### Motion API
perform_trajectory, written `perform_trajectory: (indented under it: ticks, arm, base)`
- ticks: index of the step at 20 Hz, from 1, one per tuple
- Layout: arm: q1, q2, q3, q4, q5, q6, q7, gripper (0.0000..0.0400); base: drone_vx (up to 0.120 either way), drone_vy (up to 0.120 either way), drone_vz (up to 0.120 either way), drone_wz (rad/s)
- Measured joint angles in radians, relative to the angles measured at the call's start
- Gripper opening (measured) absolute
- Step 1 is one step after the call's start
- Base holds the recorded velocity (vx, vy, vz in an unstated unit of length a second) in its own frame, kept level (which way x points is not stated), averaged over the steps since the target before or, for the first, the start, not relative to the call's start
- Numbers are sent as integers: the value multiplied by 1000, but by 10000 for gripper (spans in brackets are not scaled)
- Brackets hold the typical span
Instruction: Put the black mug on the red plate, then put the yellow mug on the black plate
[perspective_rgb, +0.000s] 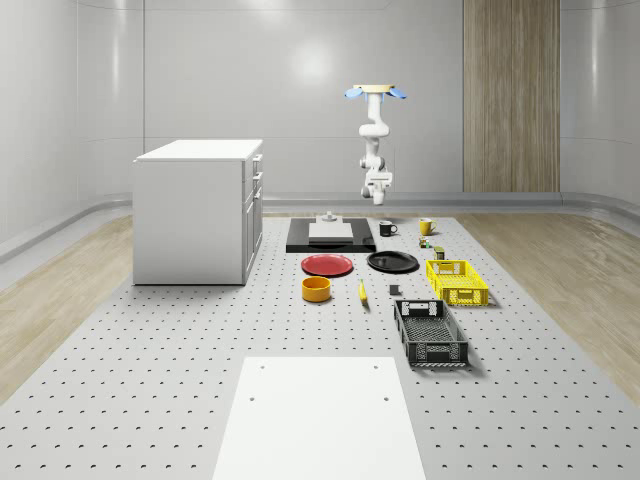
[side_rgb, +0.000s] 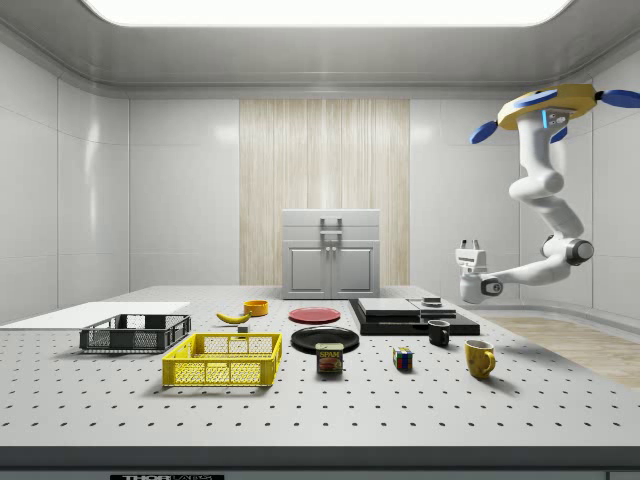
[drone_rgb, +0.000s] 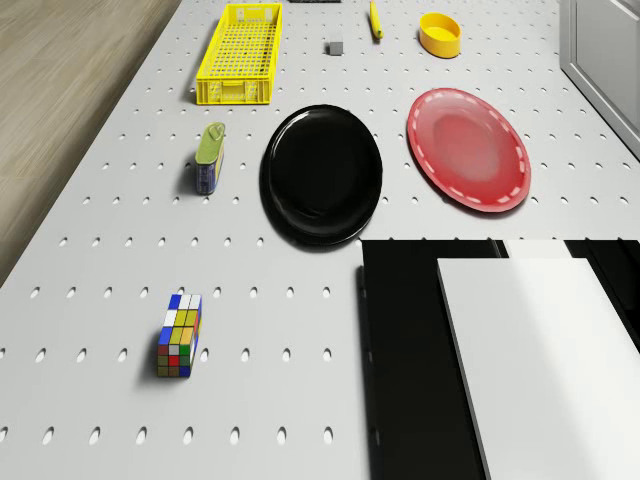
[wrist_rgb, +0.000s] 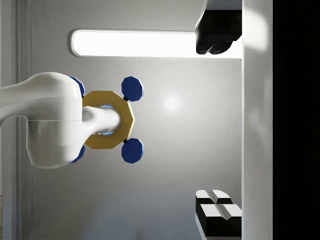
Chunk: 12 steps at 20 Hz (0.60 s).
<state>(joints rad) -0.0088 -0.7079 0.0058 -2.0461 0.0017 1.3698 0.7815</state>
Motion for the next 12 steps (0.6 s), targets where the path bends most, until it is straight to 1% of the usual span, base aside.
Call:
perform_trajectory:
  ticks: [12]
  arm:
    - [-3,-6,8,-6,-10,9,1,400]
  base:
    - [120,0,0,0]
